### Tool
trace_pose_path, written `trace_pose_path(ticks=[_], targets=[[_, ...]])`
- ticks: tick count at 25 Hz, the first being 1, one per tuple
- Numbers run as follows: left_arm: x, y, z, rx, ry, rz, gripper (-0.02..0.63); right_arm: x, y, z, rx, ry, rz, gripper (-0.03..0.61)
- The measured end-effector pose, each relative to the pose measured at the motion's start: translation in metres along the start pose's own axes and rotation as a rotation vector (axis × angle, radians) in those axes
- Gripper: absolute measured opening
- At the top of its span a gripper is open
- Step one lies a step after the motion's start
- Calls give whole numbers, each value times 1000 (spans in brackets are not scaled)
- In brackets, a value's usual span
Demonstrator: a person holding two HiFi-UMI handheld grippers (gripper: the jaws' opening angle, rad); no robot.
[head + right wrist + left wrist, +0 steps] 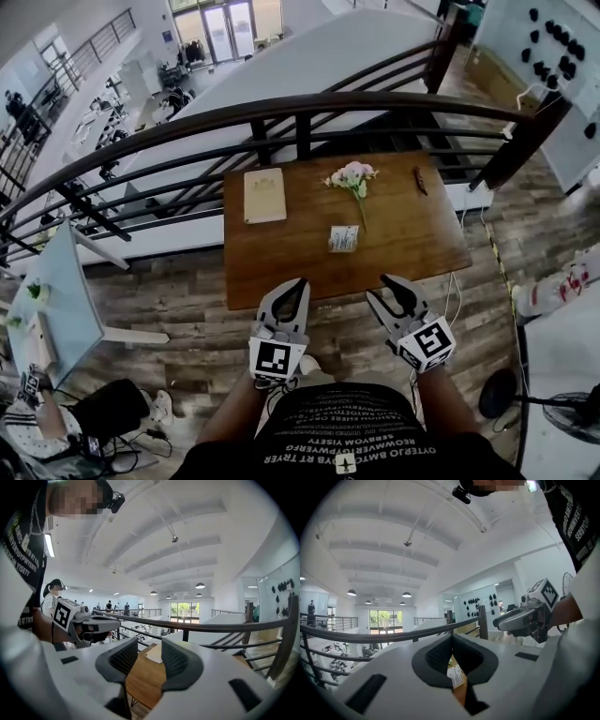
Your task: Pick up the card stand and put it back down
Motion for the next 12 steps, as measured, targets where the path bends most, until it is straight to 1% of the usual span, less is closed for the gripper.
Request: trace_pose_path(ticks=[2,5,10,12], targets=[[-1,6,1,5,-2,-20,23,-4,1,3,6,-3,-5,152],[0,11,4,12,16,-60,23,-7,1,4,11,9,-9,152],[1,17,10,12,12,-57,23,-5,-3,6,19,25,-7,152],[2,20,10,8,24,-66,23,-4,-4,8,14,22,-5,152]])
Point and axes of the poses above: the fingertips, and each gripper's own axes: z forward along the fingers, y to its left, x out of its underside, the point moved 6 cm from there along -z, backward along the fingers, and after that the axes turned 3 degrees about -x, right-handed, at the moved point
